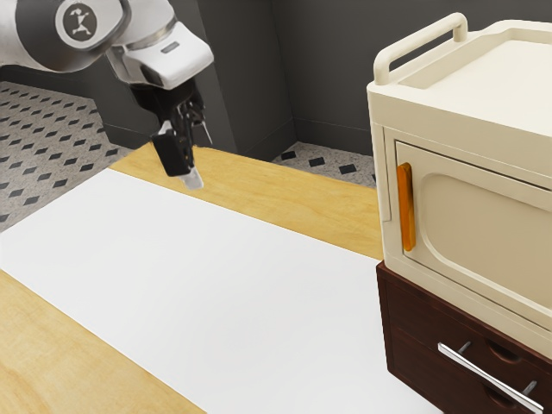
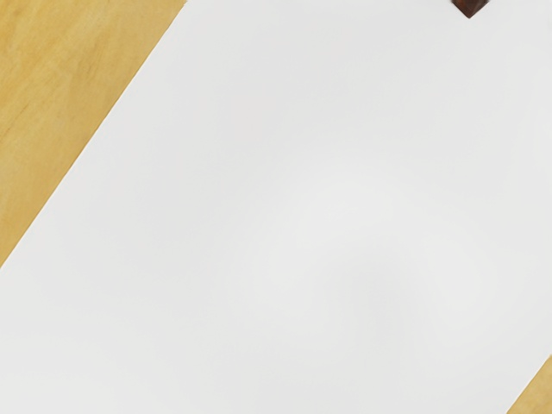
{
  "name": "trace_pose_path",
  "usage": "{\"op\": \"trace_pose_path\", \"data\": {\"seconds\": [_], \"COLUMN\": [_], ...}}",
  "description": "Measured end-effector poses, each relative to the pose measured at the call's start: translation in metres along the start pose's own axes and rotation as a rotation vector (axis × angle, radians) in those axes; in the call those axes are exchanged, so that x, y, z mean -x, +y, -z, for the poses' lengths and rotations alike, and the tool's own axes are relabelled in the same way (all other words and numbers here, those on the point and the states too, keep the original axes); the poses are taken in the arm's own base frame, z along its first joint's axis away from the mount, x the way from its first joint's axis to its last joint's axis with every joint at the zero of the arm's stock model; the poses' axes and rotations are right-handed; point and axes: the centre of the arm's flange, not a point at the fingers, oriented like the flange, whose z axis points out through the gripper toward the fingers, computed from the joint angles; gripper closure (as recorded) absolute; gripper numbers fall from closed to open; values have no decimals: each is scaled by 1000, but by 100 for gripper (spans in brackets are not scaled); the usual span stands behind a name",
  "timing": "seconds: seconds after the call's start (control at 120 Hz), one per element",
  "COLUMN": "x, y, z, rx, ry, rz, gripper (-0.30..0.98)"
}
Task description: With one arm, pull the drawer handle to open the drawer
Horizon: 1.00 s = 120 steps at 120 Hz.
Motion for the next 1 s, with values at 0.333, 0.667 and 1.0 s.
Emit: {"op": "trace_pose_path", "data": {"seconds": [0.333, 0.667, 1.0], "x": [-36, -57, -118], "y": [51, 170, 264], "z": [13, 32, 23], "rx": [29, 20, 73], "ry": [60, 54, 108], "rz": [-140, -485, -822], "gripper": [0, 0, 0]}}
